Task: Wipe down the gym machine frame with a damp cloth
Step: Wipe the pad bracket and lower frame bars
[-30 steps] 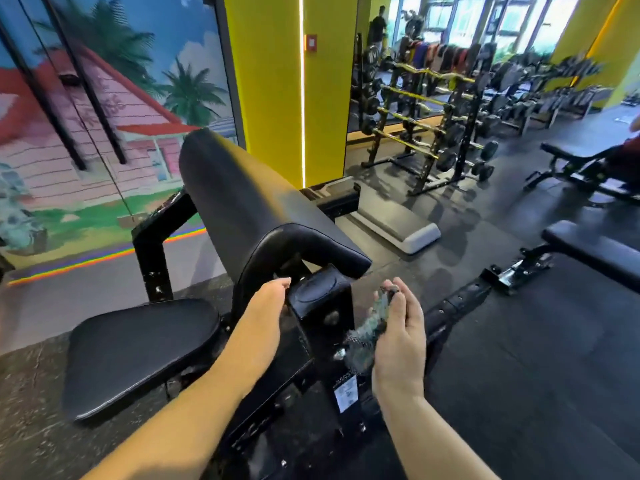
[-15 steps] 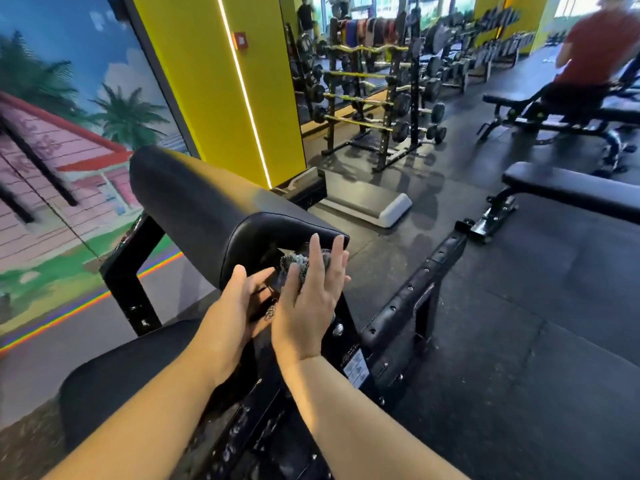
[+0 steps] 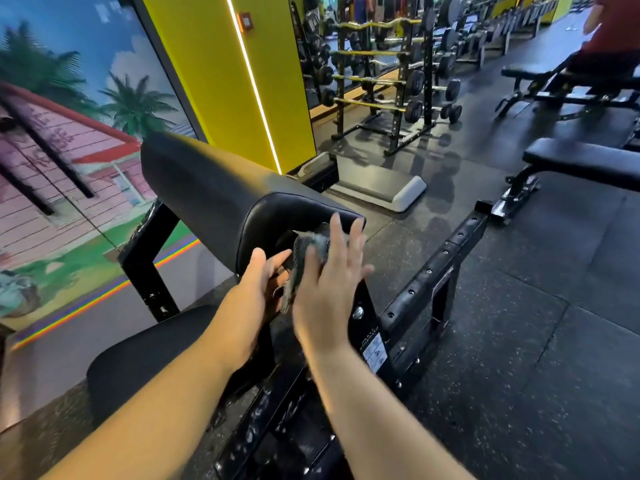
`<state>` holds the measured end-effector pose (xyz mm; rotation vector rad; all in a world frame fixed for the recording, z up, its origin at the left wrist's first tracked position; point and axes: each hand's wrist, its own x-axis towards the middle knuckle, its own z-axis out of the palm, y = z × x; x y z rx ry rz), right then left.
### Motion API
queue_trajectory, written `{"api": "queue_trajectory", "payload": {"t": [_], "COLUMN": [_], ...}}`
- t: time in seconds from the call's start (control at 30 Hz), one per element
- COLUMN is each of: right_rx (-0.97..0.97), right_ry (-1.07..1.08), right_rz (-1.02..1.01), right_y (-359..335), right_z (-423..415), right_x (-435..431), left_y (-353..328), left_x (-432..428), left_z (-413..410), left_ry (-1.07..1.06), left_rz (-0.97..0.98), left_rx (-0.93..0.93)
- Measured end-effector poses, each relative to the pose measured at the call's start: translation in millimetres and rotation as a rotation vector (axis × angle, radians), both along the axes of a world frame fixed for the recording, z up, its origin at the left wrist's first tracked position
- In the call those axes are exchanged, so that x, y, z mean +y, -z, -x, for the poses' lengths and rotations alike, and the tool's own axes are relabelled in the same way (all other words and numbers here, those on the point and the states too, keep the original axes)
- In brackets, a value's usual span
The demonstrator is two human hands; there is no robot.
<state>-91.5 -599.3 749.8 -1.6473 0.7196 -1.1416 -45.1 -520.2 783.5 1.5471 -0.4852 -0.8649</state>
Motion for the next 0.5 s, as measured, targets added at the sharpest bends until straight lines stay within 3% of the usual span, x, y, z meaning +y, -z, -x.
{"api": "queue_trajectory", "payload": {"t": [0.13, 0.33, 0.43, 0.5], "right_rx": [-0.092, 0.127, 0.148, 0.063], "right_ry": [0.006, 0.082, 0.095, -0.013], "right_rz": [-0.310, 0.342, 0.485, 0.546], "right_y": [-24.5, 28.4, 51.4, 72.7], "right_z": [-6.1, -5.0, -4.1, 5.2], "right_x": [-48.8, 14.0, 19.0, 12.5], "left_y": [1.2, 7.8, 7.3, 6.9], "left_x": [-2.6, -3.4, -5.0, -4.4], "left_z": [4.7, 6.8, 11.0, 12.1], "left_ry": [-0.096, -0.131, -0.082, -0.088], "left_rz": [0.011, 0.102, 0.157, 0.148], "left_rx": [-0.044, -0.034, -0.036, -0.020]}}
